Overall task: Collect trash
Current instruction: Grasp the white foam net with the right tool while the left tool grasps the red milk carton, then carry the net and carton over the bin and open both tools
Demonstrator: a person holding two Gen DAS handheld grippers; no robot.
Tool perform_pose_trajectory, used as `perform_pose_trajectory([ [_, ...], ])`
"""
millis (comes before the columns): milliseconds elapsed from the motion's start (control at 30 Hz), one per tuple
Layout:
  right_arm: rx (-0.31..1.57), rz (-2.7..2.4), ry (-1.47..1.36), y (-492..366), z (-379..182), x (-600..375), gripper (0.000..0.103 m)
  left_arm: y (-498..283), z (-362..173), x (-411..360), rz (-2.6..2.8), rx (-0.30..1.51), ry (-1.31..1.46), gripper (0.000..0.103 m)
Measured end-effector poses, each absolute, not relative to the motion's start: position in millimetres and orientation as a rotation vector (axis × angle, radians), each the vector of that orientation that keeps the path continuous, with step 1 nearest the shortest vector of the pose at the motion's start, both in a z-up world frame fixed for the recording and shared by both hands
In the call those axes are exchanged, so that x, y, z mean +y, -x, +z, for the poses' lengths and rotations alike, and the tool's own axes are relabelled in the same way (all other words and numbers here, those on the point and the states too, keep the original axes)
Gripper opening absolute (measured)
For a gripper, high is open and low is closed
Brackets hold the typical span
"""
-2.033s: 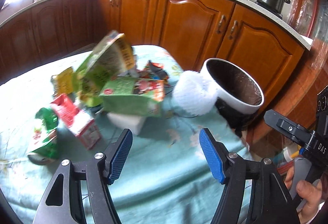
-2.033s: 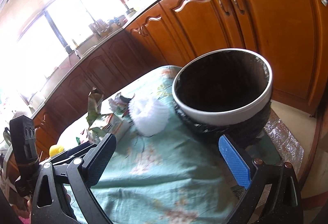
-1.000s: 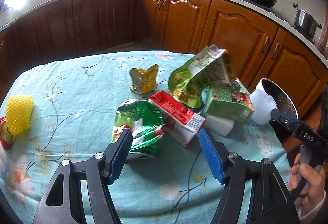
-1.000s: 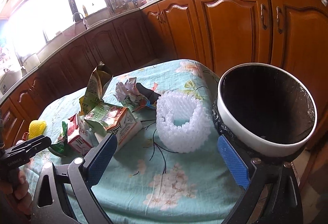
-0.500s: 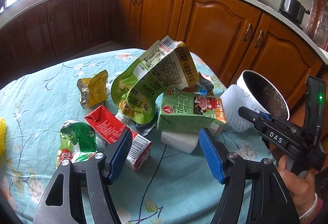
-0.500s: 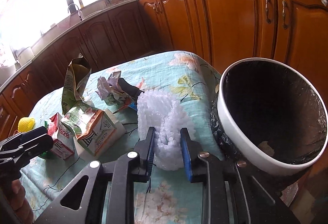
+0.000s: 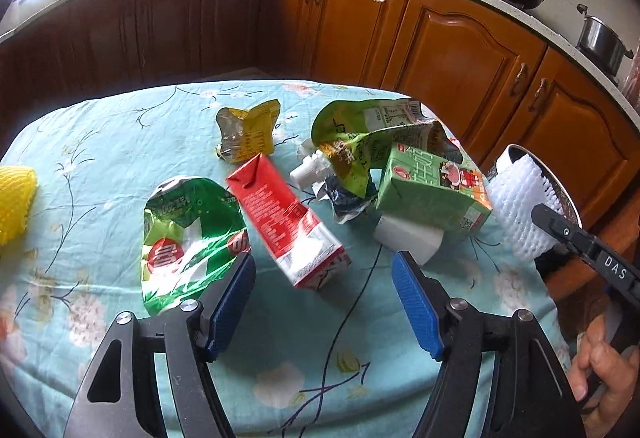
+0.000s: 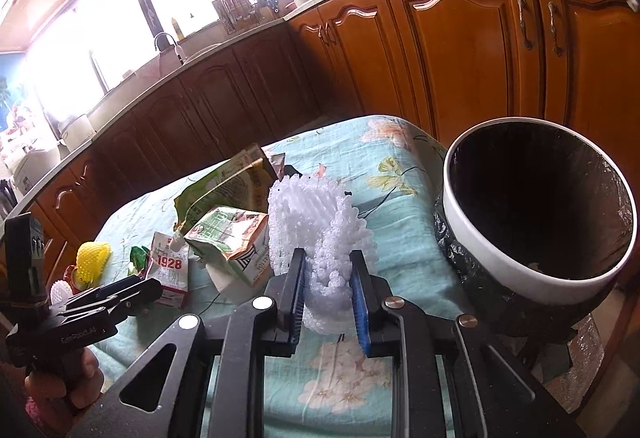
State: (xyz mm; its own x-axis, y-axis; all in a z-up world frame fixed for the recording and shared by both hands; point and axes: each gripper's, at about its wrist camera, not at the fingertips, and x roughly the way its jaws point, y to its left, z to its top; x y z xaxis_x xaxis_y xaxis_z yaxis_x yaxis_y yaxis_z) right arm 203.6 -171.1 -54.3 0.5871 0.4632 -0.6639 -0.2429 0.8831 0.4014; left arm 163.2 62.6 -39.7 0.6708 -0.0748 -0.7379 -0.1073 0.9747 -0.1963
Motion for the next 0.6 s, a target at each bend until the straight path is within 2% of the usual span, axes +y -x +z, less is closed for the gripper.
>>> perform_pose_trajectory([
  [333,0.857,0.425,-0.290,-202,-56,-172,0.021,-209,-60,47,0.095,0.884,0.195,0.069],
  [400,0.857,0.420,-0.291,-199,-57,-174,0.021,-219,-62,47,0.104,0.890,0.189,0.056],
  [433,0.857,0.419,-0.293,-198,-57,-176,0.021,-222,-64,49,0.093,0.900,0.199,0.044],
  [600,0.846,0.412,-0.300,-193,-50,-183,0.021,-216,-60,53,0.060,0.884,0.209,0.037],
])
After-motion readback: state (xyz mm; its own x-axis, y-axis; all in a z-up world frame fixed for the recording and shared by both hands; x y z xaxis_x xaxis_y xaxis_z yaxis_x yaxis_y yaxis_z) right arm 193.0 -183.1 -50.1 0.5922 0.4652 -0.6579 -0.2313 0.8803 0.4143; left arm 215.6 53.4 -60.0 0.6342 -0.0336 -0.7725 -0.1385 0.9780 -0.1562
